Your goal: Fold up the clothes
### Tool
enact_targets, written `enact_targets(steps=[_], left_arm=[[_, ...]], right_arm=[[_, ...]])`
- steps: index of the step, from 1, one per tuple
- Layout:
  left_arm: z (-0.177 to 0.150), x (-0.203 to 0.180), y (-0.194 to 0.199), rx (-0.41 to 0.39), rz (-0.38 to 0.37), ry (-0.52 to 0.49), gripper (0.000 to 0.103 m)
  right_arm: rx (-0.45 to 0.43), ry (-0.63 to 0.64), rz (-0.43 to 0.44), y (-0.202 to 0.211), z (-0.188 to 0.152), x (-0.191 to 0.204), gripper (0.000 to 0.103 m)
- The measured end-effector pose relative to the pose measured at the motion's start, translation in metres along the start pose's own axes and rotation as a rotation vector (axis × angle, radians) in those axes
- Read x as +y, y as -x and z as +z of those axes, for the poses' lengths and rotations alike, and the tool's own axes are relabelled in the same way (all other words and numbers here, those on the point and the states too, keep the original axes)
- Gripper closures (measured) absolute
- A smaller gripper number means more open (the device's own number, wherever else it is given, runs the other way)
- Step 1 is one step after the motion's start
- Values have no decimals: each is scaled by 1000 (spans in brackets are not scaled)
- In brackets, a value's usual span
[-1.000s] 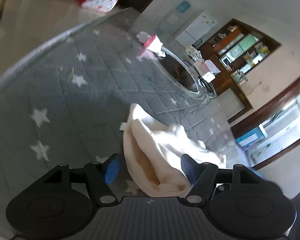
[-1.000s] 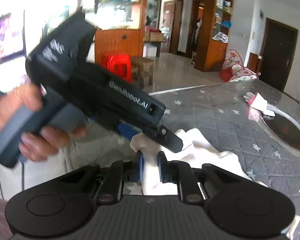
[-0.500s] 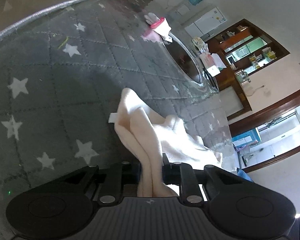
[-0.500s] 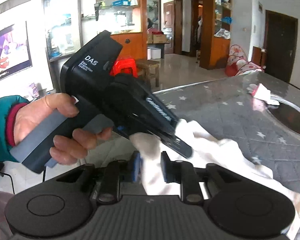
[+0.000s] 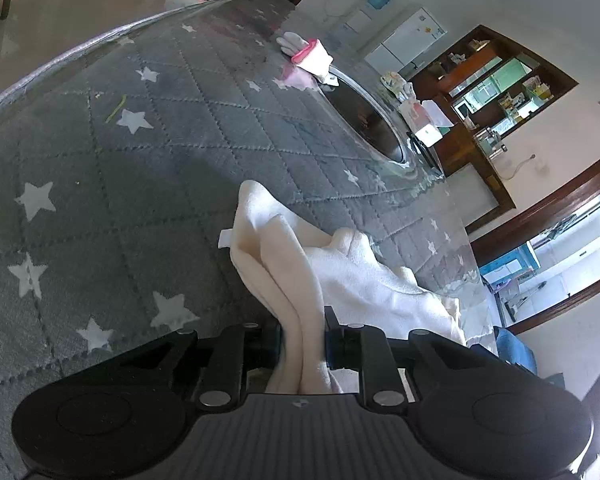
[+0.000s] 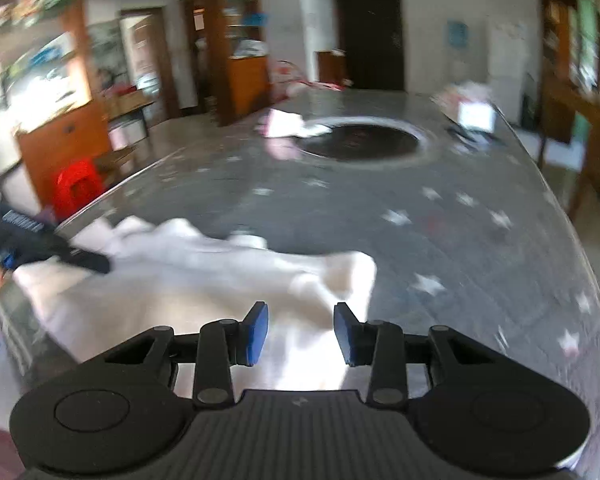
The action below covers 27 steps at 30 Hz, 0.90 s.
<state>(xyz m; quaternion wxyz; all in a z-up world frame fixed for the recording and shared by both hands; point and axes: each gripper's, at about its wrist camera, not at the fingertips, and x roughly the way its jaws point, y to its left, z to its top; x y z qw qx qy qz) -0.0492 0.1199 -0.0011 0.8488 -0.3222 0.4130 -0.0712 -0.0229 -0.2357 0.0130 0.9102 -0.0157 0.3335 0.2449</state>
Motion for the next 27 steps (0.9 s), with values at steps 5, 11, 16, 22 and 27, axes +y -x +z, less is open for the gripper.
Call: enact_targets(steps=[5, 11, 16, 22, 27], left_arm=[[-2, -6, 0, -4, 27, -25, 81], [-2, -10, 0, -2, 48, -37, 81], [-4, -9, 0, -14, 51, -19, 81], [-6, -23, -3, -28, 117, -64, 81], [-5, -31, -7, -39, 162, -94, 79]], right_arm=[[6, -73, 18, -12, -9, -16, 63], [-18, -97, 80, -13, -12, -19, 75], [-24, -125, 150, -13, -14, -22, 84], [-35, -170, 212, -15, -16, -33, 84], [-35, -203, 248, -17, -17, -39, 84]])
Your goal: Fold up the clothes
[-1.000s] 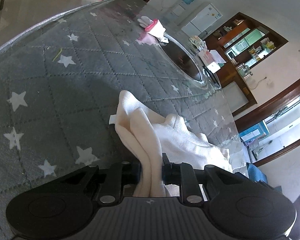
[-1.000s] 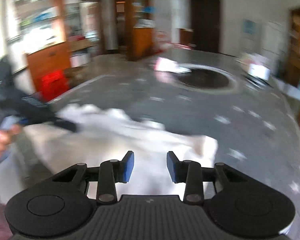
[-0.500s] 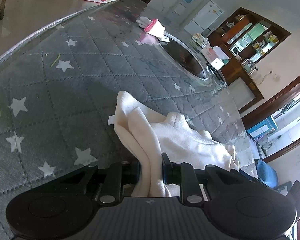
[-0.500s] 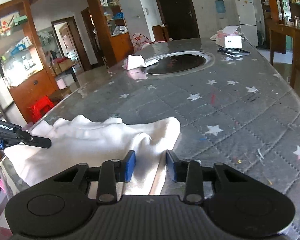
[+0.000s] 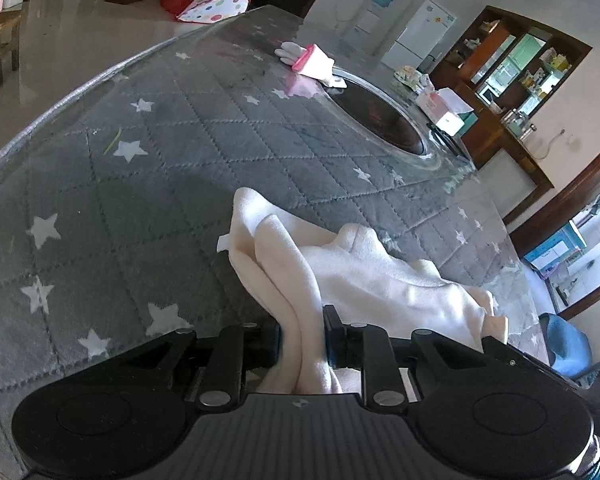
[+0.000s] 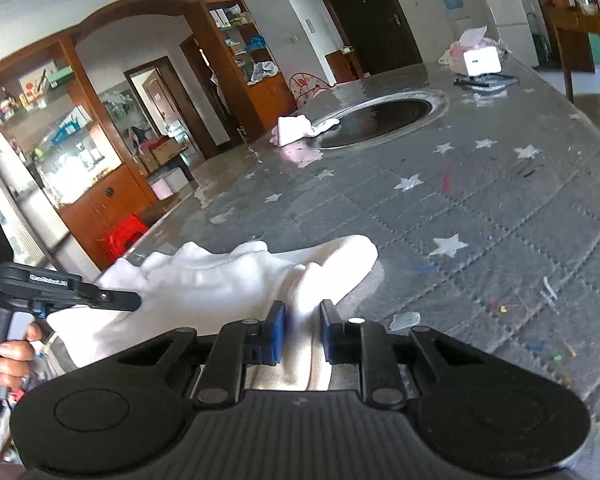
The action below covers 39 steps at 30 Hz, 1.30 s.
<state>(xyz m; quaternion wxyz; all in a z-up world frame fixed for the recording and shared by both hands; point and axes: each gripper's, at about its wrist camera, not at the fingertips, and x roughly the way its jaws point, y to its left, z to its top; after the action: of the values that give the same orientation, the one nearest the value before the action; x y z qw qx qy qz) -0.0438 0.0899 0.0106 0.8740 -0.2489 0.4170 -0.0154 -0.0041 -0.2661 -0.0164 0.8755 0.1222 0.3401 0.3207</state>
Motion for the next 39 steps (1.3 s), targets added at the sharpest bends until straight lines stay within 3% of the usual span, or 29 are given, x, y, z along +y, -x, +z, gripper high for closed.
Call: enact_targets(steps=[13, 21, 32, 39], left_arm=[[5, -17, -6, 5, 83, -51, 81], [6, -40, -5, 2, 99, -200, 86], [21, -85, -2, -8, -80, -329, 87], [31, -118, -13, -14, -153, -372, 87]], right_arm=[[3, -7, 18, 3, -2, -3, 91], [-37, 16, -43, 19, -2, 8, 93], [-132, 74, -191, 57, 23, 20, 93], [-177, 106, -281, 78, 48, 17, 93]])
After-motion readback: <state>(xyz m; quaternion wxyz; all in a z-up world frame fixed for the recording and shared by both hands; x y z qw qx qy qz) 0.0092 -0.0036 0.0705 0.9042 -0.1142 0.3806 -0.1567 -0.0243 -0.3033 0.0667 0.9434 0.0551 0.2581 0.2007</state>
